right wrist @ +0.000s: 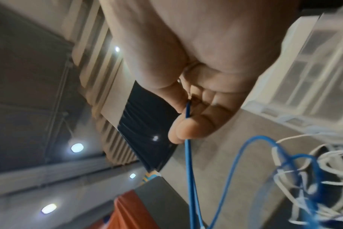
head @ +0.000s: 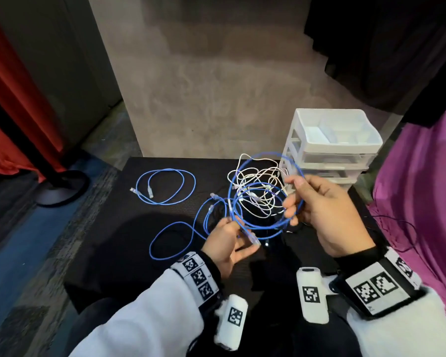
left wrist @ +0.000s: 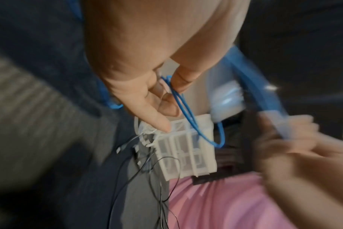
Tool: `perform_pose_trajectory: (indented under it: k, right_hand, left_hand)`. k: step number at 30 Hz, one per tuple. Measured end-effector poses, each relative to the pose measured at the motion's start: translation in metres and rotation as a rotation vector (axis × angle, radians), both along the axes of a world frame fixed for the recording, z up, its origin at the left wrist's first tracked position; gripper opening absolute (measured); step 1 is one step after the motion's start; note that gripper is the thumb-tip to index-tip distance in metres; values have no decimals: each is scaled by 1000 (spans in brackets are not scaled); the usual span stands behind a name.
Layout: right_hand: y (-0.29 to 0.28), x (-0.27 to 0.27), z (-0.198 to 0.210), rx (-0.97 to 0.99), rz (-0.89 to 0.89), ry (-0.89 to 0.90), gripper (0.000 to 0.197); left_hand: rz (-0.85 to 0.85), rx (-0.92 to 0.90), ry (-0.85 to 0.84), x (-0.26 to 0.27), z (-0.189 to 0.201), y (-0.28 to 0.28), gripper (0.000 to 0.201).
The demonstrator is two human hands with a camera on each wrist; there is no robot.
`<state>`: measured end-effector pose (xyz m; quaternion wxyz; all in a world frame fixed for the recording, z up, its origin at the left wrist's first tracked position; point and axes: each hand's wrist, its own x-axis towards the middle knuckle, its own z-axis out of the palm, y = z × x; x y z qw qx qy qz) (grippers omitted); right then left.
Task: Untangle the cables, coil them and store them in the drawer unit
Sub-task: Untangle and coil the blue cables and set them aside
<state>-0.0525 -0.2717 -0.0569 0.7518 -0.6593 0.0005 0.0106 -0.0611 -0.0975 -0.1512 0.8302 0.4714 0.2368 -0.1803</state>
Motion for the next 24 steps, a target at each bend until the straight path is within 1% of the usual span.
perform_pose_trajectory:
  k: [1,3,6,8,9,10,11,12,13,15,16,17,19,20,21,22,23,24]
  right_hand:
    - [-2,2,-13,-36,-11,53,26]
    - [-4,7,-40,-115,-17,162,27]
    - [1,9,-72,-203,58,302,27]
    - [7,7,-86,-272,130,356,25]
    - [11,6,-91,-311,157,370,25]
    - [14,5,-96,-345,178,377,27]
    - [16,3,-100,-372,200,380,29]
    - [19,2,-104,-388,226,385,31]
    - [21,0,-106,-396,265,387,33]
    - [27,-4,-107,-404,355,372,42]
    - [30,-5,-107,-389,367,351,44]
    - [32,-5,-106,-351,340,320,42]
    - [35,-2,-109,-292,187,216,29]
    - [36,1,-111,-308,99,153,21]
    - [37,3,-114,-339,53,98,15]
    - [40,5,-115,-345,60,63,13]
    - [45,5,-113,-320,104,57,13]
    - [53,5,-112,-259,161,82,14]
  left_hand:
    - [-25,18,-58,-3,7,3,9]
    - [-48,27,-128,-10,18,12,14]
    - [-39,-21,-137,-17,19,24,21]
    - [-14,-82,-121,-21,18,32,23]
    - [4,-123,-119,-23,18,36,29]
    - [26,-145,-123,-24,18,39,41]
    - [51,-136,-131,-26,16,41,54]
    - [79,-84,-144,-27,15,41,63]
    - [95,6,-171,-29,15,41,63]
    - [79,232,-286,-34,18,40,54]
    - [57,319,-343,-37,21,41,49]
    - [36,374,-375,-40,25,45,44]
    - [-18,420,-423,-44,34,58,42]
    - [-50,422,-444,-45,41,66,43]
    - [-79,428,-459,-47,46,74,43]
    - [-109,439,-469,-48,51,81,44]
    - [-139,453,-474,-50,56,87,44]
    - [-170,458,-479,-51,60,92,45]
